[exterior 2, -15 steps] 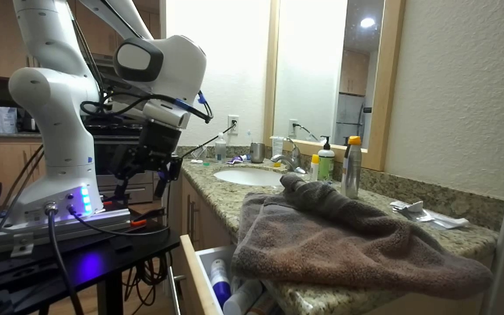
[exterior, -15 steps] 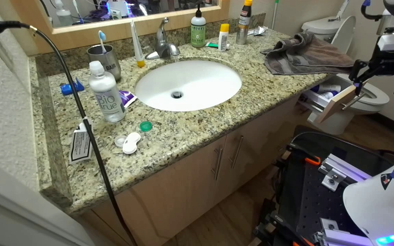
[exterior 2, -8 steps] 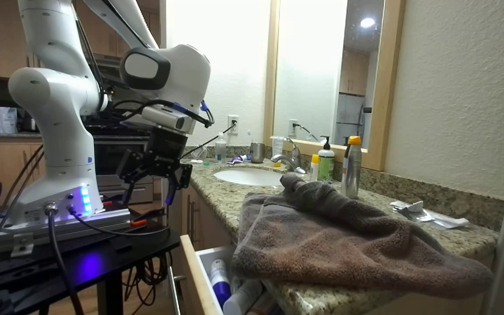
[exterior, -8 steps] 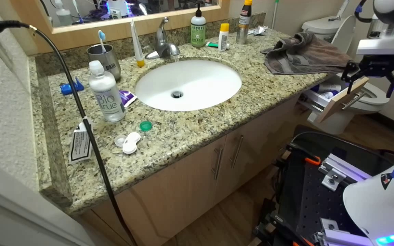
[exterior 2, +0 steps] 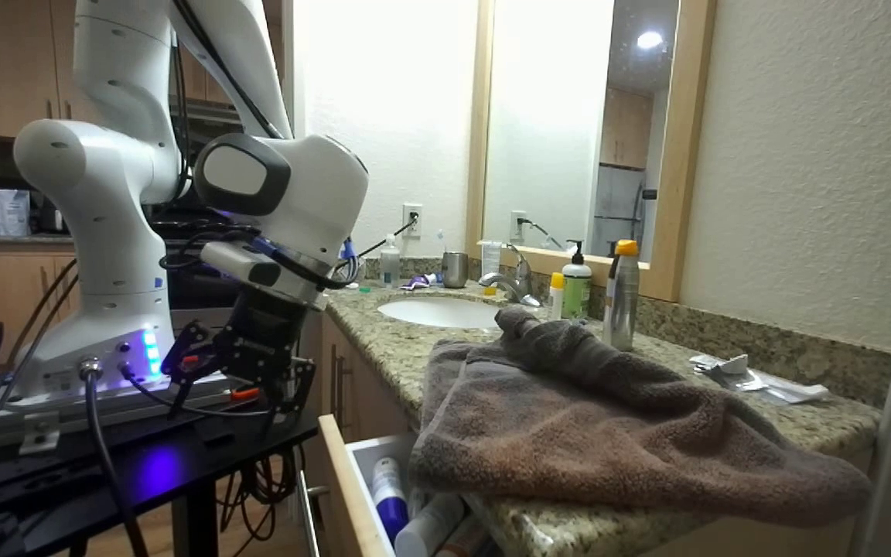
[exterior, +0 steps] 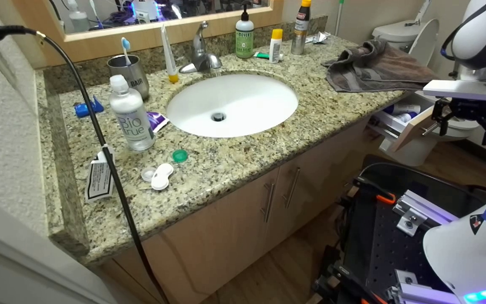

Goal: Close the top drawer under the towel

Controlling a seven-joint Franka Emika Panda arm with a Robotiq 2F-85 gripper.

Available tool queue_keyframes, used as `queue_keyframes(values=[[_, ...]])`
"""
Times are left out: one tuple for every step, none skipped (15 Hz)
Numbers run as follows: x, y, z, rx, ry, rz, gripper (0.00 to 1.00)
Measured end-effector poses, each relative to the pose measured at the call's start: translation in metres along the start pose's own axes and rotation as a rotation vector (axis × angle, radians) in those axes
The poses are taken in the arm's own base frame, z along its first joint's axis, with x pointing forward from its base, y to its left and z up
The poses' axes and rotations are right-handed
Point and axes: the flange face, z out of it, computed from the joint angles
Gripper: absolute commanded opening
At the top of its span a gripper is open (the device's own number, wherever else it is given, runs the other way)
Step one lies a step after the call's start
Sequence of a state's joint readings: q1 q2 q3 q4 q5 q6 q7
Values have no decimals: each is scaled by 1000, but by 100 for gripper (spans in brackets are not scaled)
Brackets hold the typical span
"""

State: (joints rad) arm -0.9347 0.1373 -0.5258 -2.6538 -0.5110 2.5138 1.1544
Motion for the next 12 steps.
queue_keyframes(values=[[7,0,5,-11,4,62,100],[13,-2,9,-18,6,117,100],[16,-5,11,-21,0,144,100],[15,-9,13,-15,-24,135,100],[14,-11,13,-5,-46,115,100],[14,-13,12,0,-52,106,100],[14,-13,11,0,-52,107,100],[14,-13,10,3,-47,107,100],[14,-15,8,19,-35,107,100],[14,-19,6,47,-29,122,100],[12,-24,2,76,-26,139,100],[10,-29,-1,103,-26,155,100]])
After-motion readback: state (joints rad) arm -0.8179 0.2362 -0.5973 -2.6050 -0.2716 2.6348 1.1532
